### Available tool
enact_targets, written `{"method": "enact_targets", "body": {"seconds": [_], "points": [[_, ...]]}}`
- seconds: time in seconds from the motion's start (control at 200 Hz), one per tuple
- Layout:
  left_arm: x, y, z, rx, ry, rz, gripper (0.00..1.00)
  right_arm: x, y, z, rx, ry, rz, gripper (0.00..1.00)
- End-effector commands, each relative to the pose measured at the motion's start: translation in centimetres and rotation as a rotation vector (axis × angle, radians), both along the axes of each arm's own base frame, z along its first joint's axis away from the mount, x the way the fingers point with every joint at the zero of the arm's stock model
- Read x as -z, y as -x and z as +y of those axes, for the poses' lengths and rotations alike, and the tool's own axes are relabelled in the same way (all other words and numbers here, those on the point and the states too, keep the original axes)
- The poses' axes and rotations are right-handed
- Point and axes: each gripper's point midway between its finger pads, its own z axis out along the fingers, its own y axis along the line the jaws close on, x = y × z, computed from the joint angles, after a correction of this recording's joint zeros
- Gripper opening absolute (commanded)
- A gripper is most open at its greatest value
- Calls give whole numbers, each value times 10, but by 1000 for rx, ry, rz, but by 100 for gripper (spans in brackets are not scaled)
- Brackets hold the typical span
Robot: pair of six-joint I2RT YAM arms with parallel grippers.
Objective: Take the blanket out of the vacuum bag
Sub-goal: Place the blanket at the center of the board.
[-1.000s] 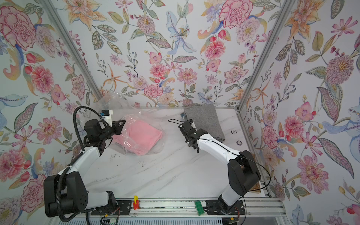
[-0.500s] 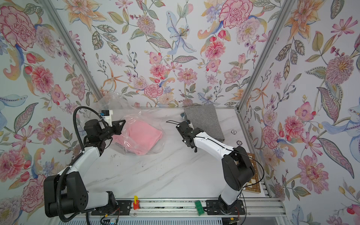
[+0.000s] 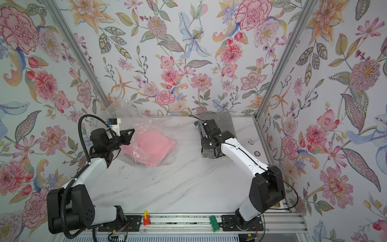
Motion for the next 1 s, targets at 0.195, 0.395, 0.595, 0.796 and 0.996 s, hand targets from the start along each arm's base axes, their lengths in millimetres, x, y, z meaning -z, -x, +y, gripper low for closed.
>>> {"method": "enact_targets", "body": {"seconds": [0.195, 0.395, 0.595, 0.796, 0.996], "points": [[-12, -5, 8, -17, -16, -40, 4, 37, 12, 16, -35, -70, 109, 7], [-13, -6, 8, -17, -19, -42, 4, -10, 3, 5, -20, -152, 9, 66], [-12, -6, 8, -17, -20, -38, 4, -49, -3, -24, 36, -333, -82, 73], [-10, -6, 8, -17, -20, -32, 4, -13, -1, -57, 124, -568, -11, 60], [-9, -7, 9, -19, -21, -30, 4, 52, 9, -77, 226, -518, 109, 54]]}}
